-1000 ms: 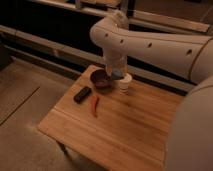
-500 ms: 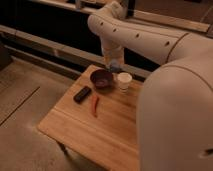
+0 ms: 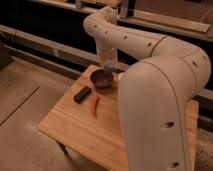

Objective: Place the white sponge in the ceramic bowl

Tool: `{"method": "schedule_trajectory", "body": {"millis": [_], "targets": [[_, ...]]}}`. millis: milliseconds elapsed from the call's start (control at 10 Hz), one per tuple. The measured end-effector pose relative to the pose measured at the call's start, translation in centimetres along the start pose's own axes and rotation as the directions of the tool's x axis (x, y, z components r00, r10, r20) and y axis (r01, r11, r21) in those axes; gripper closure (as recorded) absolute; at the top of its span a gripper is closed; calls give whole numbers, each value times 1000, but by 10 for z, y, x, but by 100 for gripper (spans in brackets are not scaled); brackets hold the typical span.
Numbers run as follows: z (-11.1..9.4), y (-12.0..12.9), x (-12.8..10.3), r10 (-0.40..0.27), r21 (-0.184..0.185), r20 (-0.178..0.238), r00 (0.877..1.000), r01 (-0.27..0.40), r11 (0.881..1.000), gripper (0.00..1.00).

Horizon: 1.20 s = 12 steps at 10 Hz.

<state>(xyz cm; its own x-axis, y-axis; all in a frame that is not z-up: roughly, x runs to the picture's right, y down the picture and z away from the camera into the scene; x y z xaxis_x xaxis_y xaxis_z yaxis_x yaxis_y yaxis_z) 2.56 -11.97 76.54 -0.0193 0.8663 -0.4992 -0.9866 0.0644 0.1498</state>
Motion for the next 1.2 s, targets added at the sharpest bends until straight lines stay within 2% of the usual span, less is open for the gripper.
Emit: {"method": "schedule_trajectory", "body": {"millis": [600, 1200], "targets": [[25, 20, -13, -83, 7, -27, 996, 83, 997, 100], [59, 41, -15, -133, -26, -58, 989, 132, 991, 100]]}}
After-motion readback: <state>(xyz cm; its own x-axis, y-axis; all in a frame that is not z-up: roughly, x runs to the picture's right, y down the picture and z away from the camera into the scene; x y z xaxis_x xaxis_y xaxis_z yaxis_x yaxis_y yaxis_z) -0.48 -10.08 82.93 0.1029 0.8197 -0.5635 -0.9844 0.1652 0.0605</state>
